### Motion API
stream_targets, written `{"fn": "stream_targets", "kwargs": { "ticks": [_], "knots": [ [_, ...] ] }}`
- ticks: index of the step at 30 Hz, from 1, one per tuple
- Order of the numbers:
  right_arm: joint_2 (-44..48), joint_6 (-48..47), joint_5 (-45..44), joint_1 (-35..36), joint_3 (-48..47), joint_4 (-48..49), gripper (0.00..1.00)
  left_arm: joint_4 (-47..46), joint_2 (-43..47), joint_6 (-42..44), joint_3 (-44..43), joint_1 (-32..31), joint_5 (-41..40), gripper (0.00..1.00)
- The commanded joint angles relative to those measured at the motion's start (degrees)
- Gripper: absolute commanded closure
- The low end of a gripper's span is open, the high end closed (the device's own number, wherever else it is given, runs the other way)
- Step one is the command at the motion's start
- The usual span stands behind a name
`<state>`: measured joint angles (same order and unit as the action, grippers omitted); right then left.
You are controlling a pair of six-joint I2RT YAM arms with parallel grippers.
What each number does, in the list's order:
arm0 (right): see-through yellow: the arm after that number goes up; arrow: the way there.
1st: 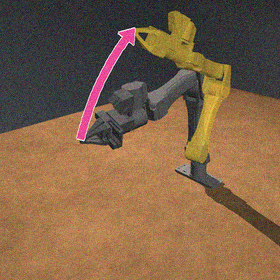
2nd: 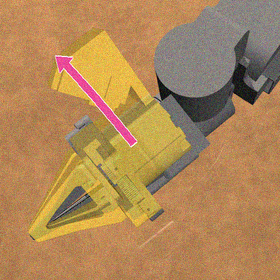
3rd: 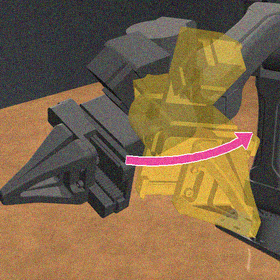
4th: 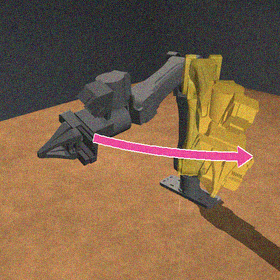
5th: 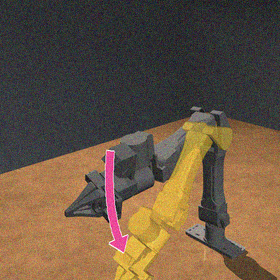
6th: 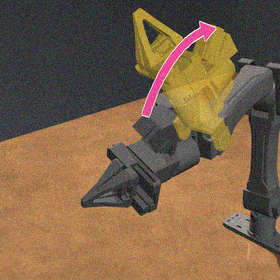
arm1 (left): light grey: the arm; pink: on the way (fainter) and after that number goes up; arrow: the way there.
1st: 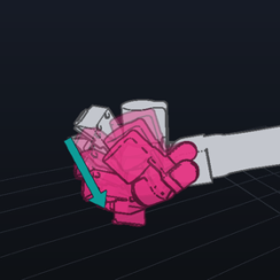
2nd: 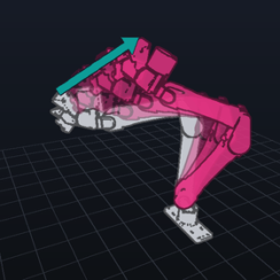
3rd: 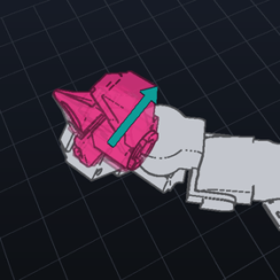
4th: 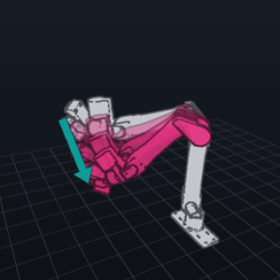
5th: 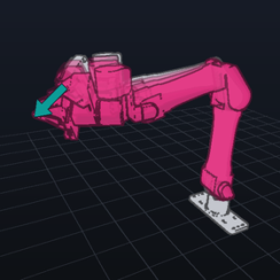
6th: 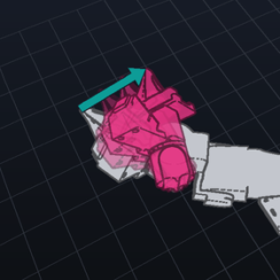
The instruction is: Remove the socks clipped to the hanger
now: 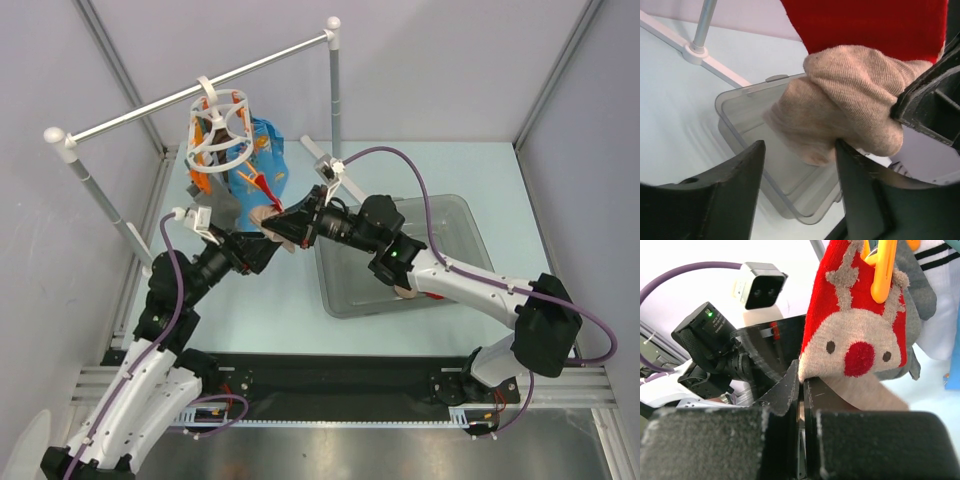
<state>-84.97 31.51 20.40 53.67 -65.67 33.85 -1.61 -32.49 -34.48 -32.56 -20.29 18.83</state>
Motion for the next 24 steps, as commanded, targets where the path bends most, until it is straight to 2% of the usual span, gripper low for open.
{"fn": "stream_targets", "kwargs": {
  "ticks": [1,3,4,6,7,8,12,15,16,17,19,20,21,22,24],
  "knots": [
    [-0.6,0.7,-0.3,0.4,-0.4,2.8,1.00,-3.7,-0.6,-0.8,0.0,-0.8,1.5,0.40],
    [-0.8,0.6,-0.1,0.3,-0.4,2.4,1.00,-3.8,-0.7,-0.8,0.0,-0.9,1.8,0.55],
    [-0.8,0.5,-0.1,0.4,-0.4,2.2,1.00,-3.8,-0.7,-0.8,0.0,-1.0,2.4,0.68],
    [-0.8,0.0,-0.4,0.4,-0.3,1.4,1.00,-2.9,-1.1,-0.6,-0.3,-1.0,3.1,0.82],
    [-0.6,0.0,-0.8,0.3,-0.3,0.6,1.00,-2.2,-1.0,-0.5,-0.6,-1.0,3.2,0.96],
    [-0.5,-0.1,-1.1,0.2,-0.1,0.3,1.00,-0.8,-1.1,-0.2,-0.8,-1.0,3.3,1.00],
    [0.2,-0.3,-0.6,-0.1,0.2,0.1,1.00,1.0,0.8,0.3,0.1,-1.0,2.6,1.00],
    [0.9,-1.7,-0.8,-0.4,0.0,-0.9,0.91,4.5,2.3,0.7,-0.1,-1.0,1.4,1.00],
    [1.1,-2.3,-1.2,-0.6,-0.1,-1.9,0.91,5.6,2.6,1.0,-0.2,-1.0,1.0,1.00],
    [1.6,-2.4,-1.5,-0.8,-0.2,-2.3,1.00,6.3,2.8,1.5,-0.7,-1.0,0.8,1.00],
    [2.0,-2.3,-1.7,-1.2,-0.2,-2.9,1.00,8.4,3.3,2.0,-1.1,-1.0,0.9,1.00],
    [2.3,-2.3,-1.9,-1.1,-0.2,-2.8,1.00,9.4,3.7,2.0,-1.6,-1.0,-0.3,0.96],
    [2.5,-2.2,-1.9,-1.2,-0.1,-2.8,1.00,10.6,4.7,2.0,-2.0,-1.0,-0.8,0.85],
    [2.5,-2.1,-1.9,-1.2,-0.2,-2.9,1.00,11.4,5.3,2.0,-2.2,-1.0,-1.2,0.44],
    [2.4,-1.8,-1.5,-1.1,-0.3,-2.8,1.00,11.3,6.8,2.4,-2.3,-1.0,-2.2,0.25]
  ]
}}
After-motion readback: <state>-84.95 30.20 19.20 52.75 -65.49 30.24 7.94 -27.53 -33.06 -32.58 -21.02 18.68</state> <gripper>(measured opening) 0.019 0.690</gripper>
